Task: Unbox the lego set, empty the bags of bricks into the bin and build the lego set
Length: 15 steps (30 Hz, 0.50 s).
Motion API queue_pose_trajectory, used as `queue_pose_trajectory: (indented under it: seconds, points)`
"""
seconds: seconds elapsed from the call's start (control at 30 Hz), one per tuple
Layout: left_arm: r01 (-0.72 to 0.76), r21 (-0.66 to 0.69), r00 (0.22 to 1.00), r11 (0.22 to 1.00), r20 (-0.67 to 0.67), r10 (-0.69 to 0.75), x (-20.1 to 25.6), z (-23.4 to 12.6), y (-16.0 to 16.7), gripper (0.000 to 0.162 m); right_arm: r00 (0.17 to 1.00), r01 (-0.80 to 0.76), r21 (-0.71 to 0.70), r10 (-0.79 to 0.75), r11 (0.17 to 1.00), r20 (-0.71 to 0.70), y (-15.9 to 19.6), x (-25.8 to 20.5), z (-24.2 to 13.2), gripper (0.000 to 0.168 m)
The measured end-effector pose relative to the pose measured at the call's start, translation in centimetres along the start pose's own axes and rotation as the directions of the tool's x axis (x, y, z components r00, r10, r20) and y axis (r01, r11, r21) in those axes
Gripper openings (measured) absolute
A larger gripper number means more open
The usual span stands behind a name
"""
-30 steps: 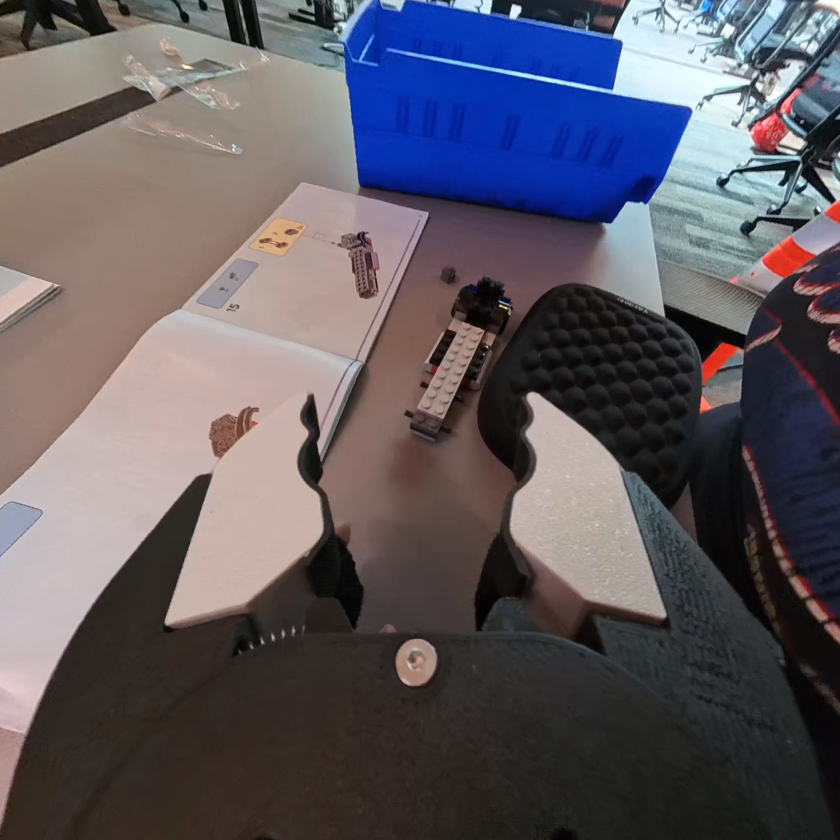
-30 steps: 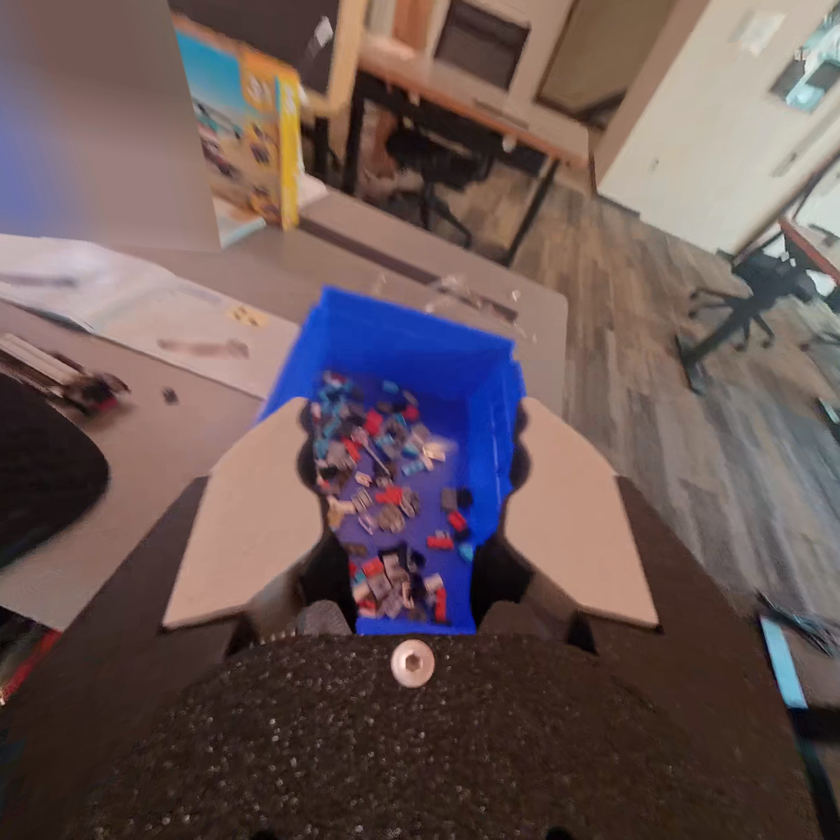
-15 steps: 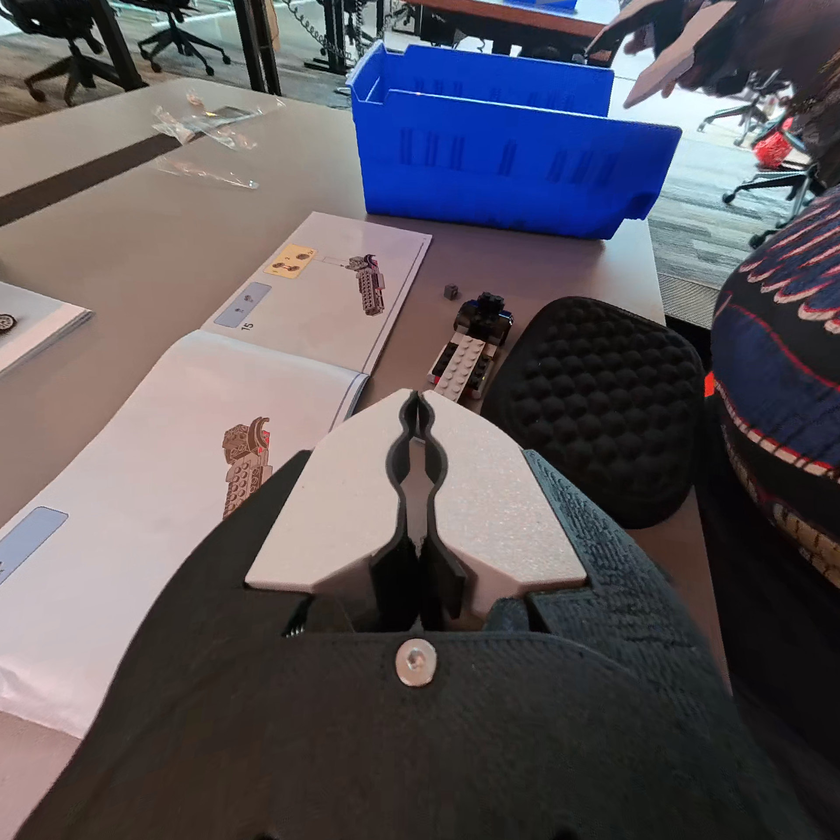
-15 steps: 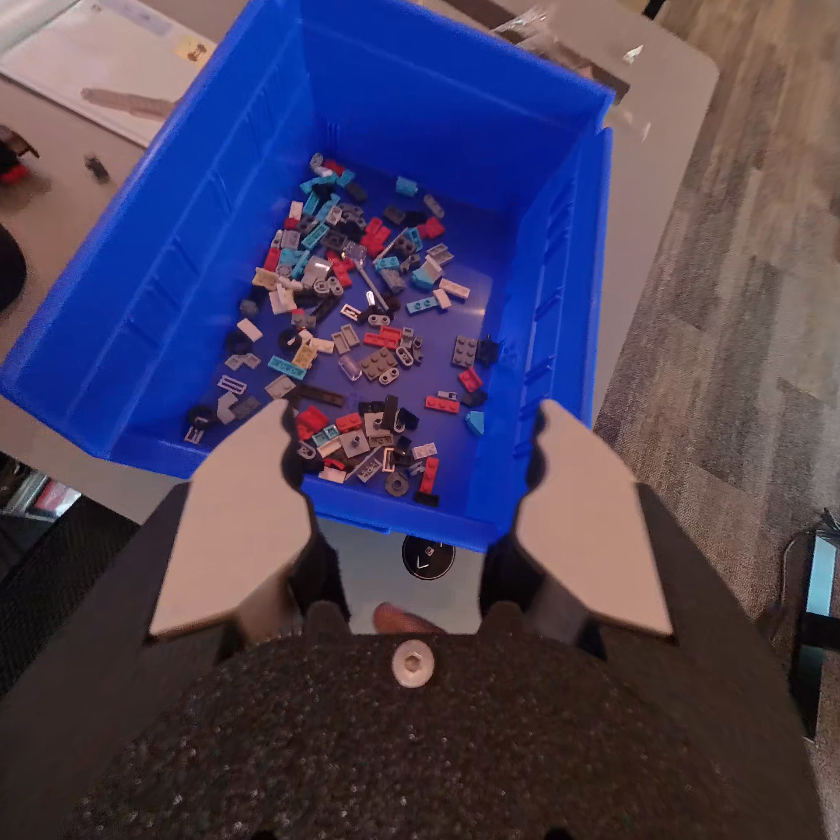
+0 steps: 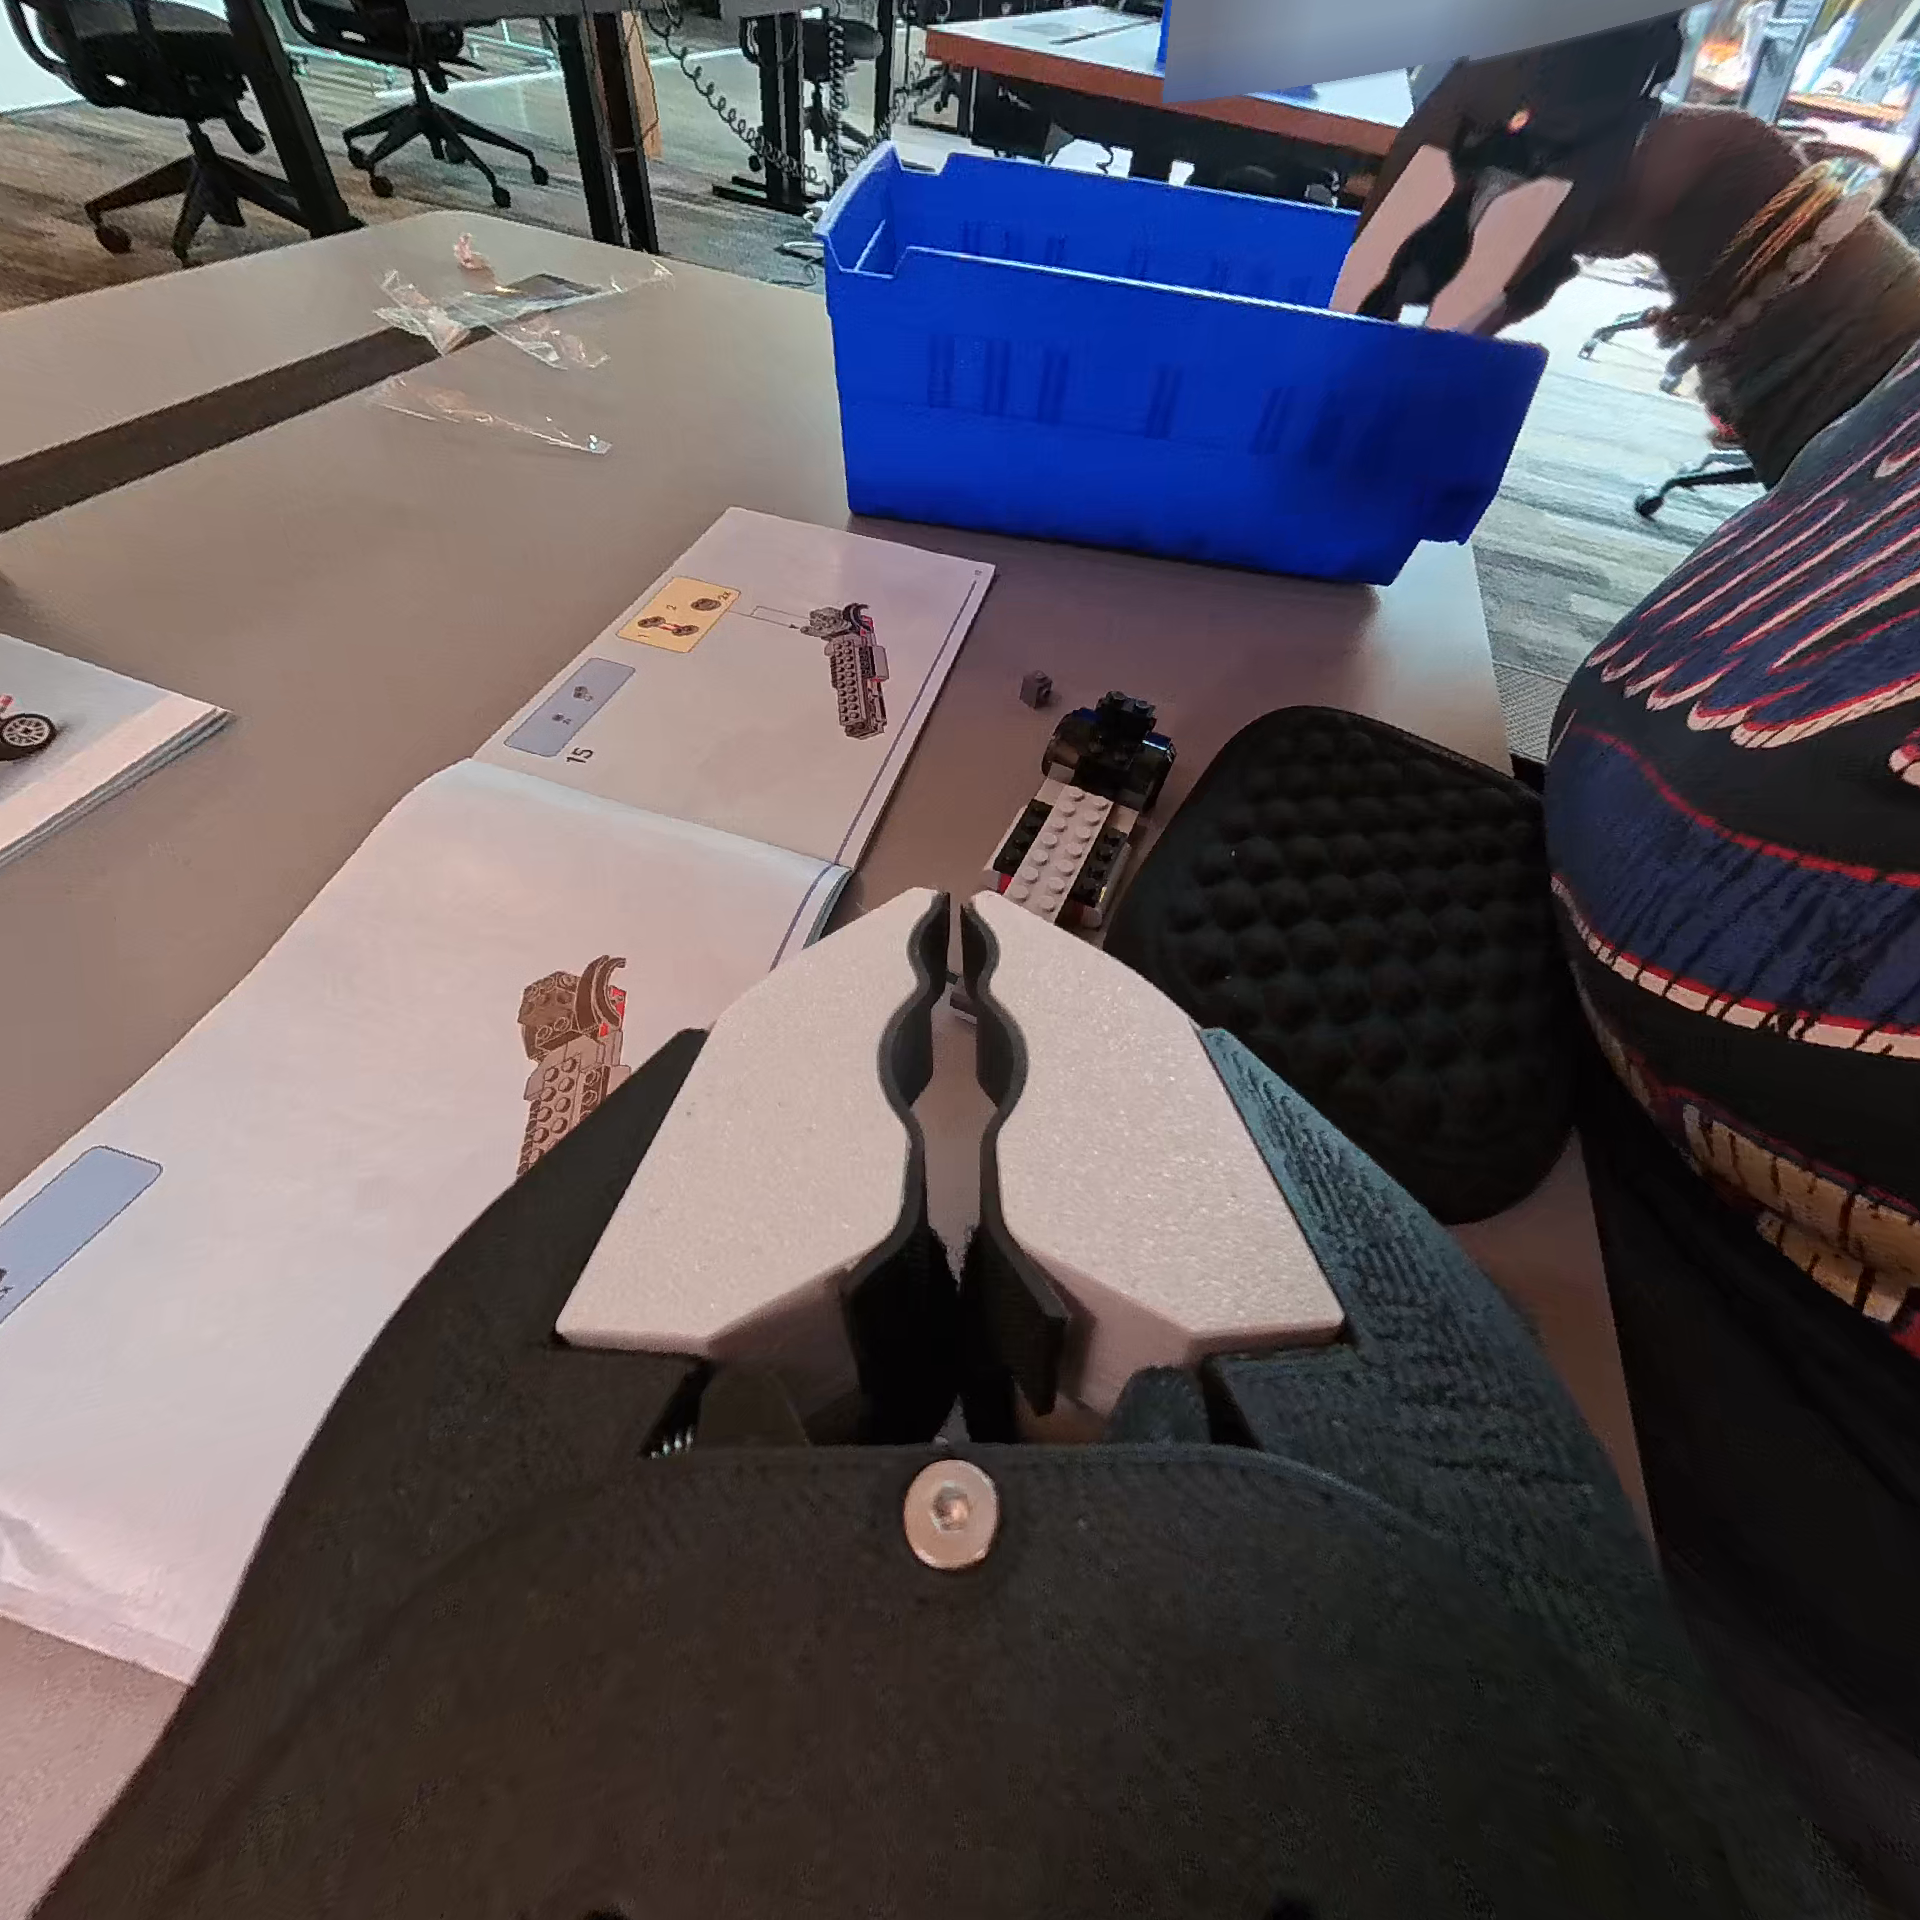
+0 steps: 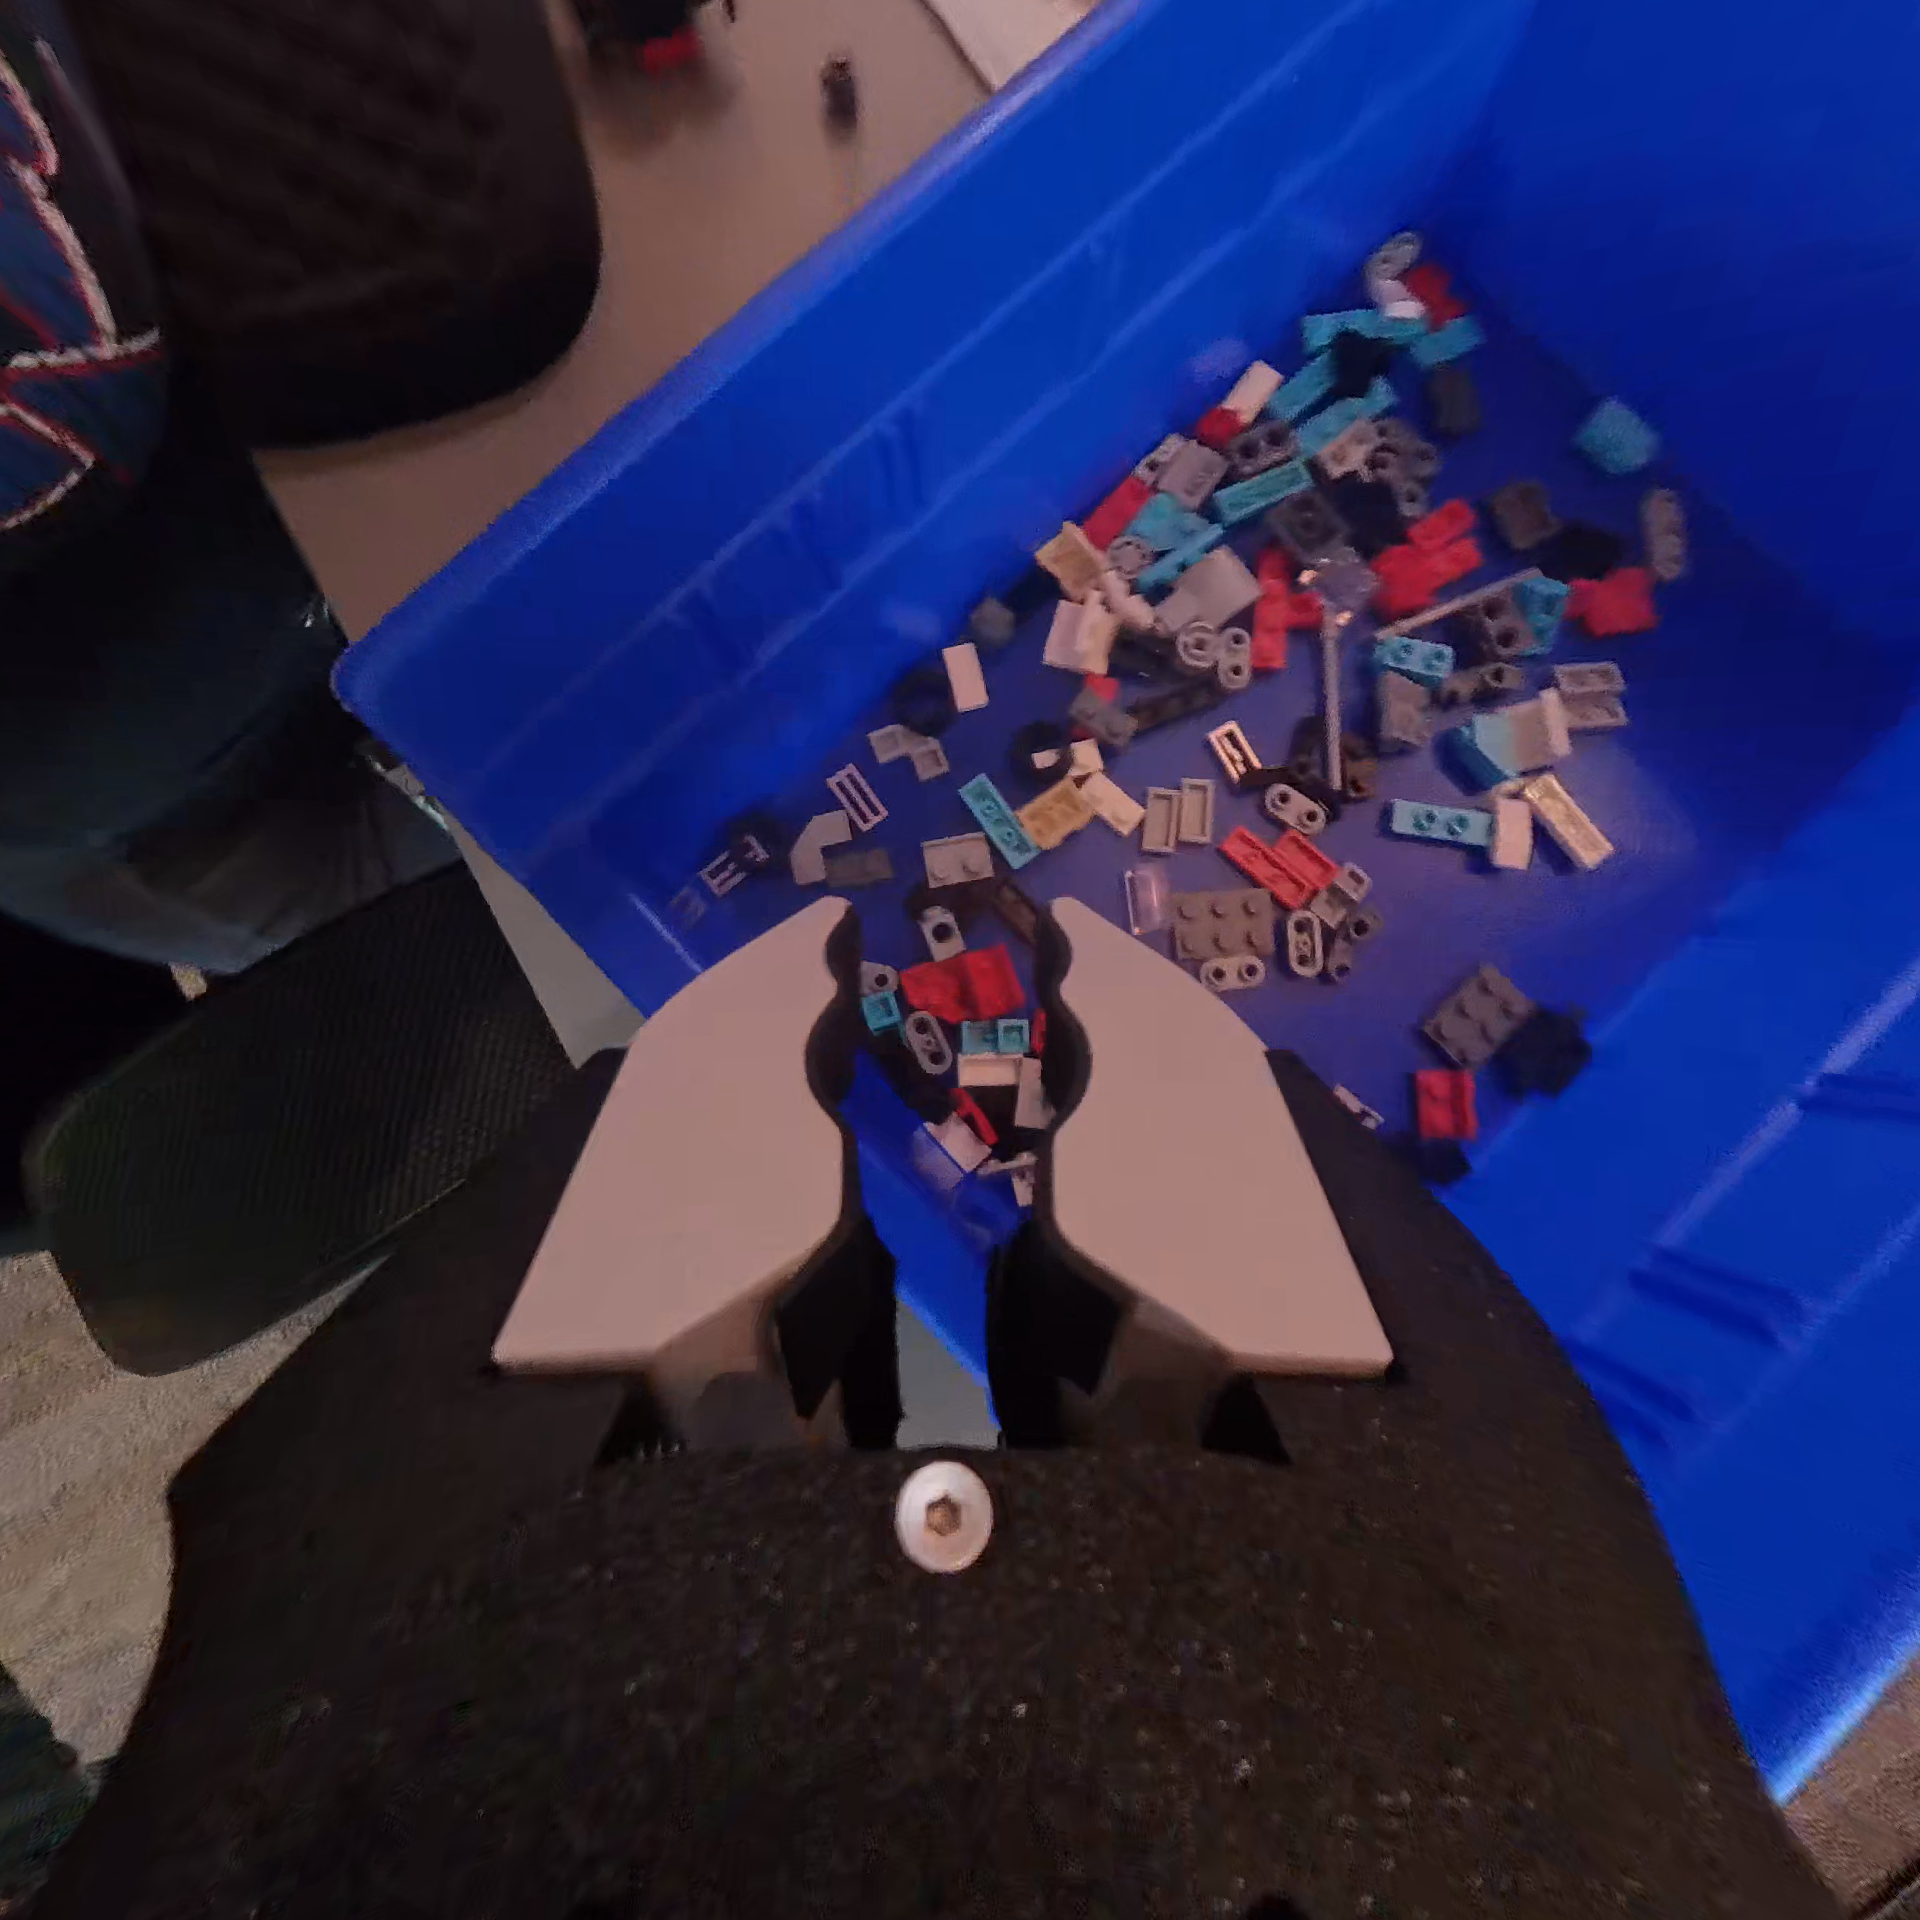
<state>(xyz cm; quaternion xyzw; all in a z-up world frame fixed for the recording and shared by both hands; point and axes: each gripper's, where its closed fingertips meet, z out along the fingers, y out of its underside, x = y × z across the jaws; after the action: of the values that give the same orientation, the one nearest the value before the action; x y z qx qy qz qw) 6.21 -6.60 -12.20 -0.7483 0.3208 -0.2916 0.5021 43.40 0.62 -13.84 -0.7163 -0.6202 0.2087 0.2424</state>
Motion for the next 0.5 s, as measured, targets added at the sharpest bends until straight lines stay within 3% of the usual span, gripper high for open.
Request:
queue_pose_trajectory:
  seconds: [0.07, 0.2, 0.3, 0.4, 0.5]
  points:
    - [0.007, 0.003, 1.0, 1.0, 0.004, -0.007, -0.1, 0.0, 0.0, 0.002, 0.999, 0.048, -0.005, -0.048, 0.999, -0.006, -0.4, 0.3, 0.5, 0.044]
    - [0.002, -0.001, 1.0, 1.0, -0.004, -0.002, 0.0, 0.0, 0.0, 0.002, 0.991, 0.133, 0.056, -0.131, 0.99, -0.034, -1.7, 1.0, 0.6, 0.051]
    - [0.001, 0.0, 1.0, 1.0, -0.005, -0.001, 0.0, 0.0, 0.0, 0.003, 0.994, 0.104, 0.049, -0.103, 0.993, -0.029, -1.4, 1.6, 0.5, 0.051]
    - [0.009, 0.003, 1.0, 1.0, 0.001, -0.009, -0.1, 0.0, 0.0, 0.003, 0.996, 0.071, 0.025, -0.07, 0.997, -0.05, -1.1, 2.3, 1.0, 0.062]
    - [0.009, -0.003, 1.0, 1.0, 0.008, -0.009, -0.2, 0.0, 0.0, 0.003, 0.99, 0.056, 0.008, -0.055, 0.998, -0.13, -1.6, 3.6, 1.7, 0.058]
